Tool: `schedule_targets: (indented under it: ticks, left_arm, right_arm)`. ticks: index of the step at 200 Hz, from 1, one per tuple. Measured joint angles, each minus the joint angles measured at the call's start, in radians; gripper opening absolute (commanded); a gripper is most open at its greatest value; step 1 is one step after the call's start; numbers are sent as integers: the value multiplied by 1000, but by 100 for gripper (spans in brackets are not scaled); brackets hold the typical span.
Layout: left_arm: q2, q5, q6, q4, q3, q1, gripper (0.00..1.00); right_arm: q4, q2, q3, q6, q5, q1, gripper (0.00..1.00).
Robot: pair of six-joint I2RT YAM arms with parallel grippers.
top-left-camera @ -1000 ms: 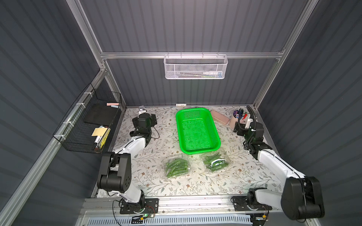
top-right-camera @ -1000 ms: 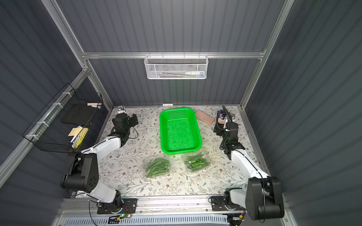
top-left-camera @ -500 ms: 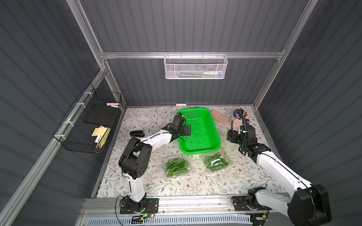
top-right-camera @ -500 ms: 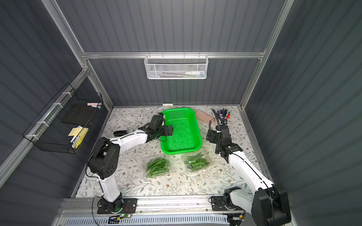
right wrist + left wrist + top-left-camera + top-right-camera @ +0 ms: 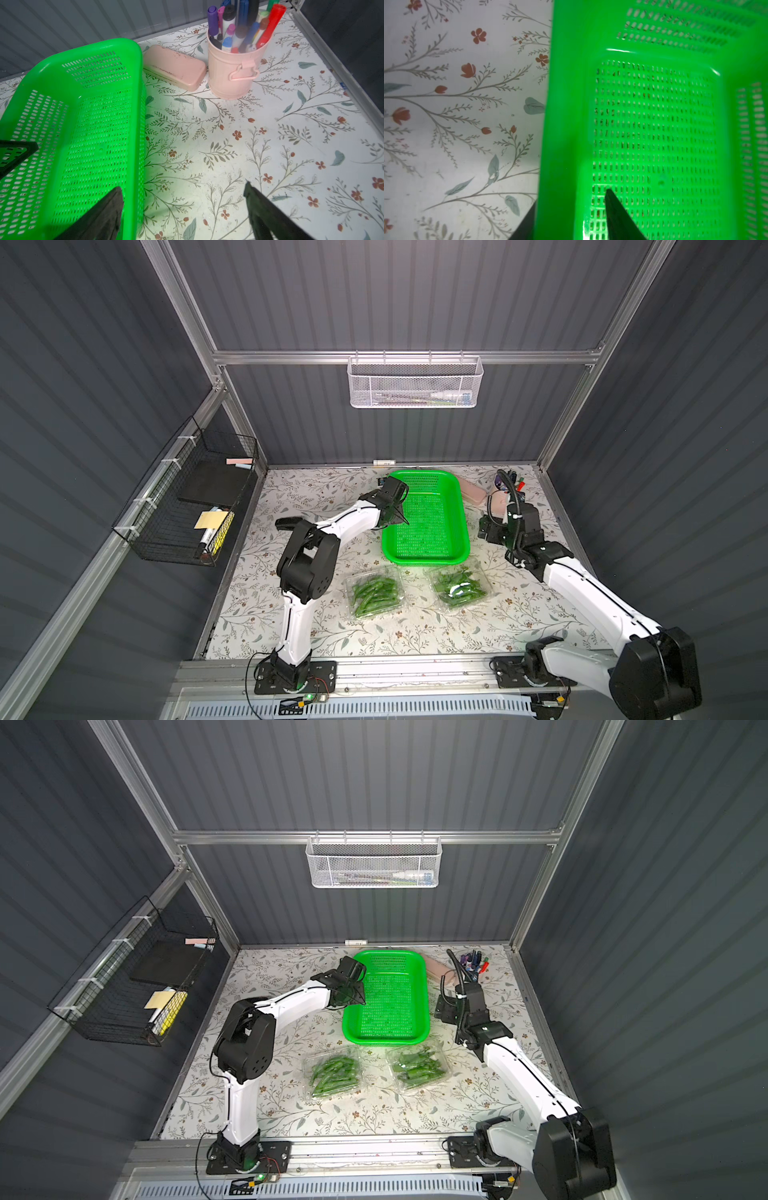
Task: Take small green peppers out of containers
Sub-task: Move the basket to the center of the board, then move the packing box to the center of the board.
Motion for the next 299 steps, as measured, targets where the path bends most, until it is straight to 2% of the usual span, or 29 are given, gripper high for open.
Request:
schedule_targets:
  ticks: [42, 72, 87, 105, 112, 125, 134, 146, 164, 187, 232, 265, 299]
  left_arm:
    - [42, -10, -103, -72, 74, 2, 26]
    - [50, -50, -188, -101, 88, 10, 25]
    - [56, -76, -210, -115, 101, 23, 28]
    - [90, -100, -219, -134, 154, 45, 36]
    - [108, -105, -217, -143, 183, 54, 43]
    - [149, -114, -206, -154, 247, 68, 66]
    - [179, -118, -181, -162, 294, 75, 78]
    - [212, -121, -165, -169, 348, 85, 98]
    - [242, -121, -135, -178, 394, 99, 99]
    - [220, -165, -80, -172, 372, 105, 99]
    - [-69, -233, 59, -144, 142, 61, 99]
    - [-221, -66, 164, -135, 131, 10, 99]
    - [-221, 155, 262, -157, 131, -53, 99]
  right_arm:
    - [-11, 0, 0, -9, -19, 5, 93]
    - [-22, 0, 16, -15, -44, 6, 93]
    - [-23, 3, 29, -19, -71, 7, 93]
    - [-23, 12, 37, -23, -108, 9, 93]
    - [-23, 16, 37, -26, -122, 10, 93]
    - [-35, 21, 37, -31, -145, 15, 93]
    - [-53, 21, 37, -34, -161, 22, 93]
    - [-76, 19, 37, -35, -177, 33, 93]
    - [-125, 6, 36, -29, -191, 46, 93]
    - [-177, -48, 15, 14, -185, 48, 94]
    - [-332, -124, -27, 90, -218, 48, 94]
    - [-496, -127, -33, 129, -303, 48, 94]
    - [-621, -123, -48, 143, -438, 48, 94]
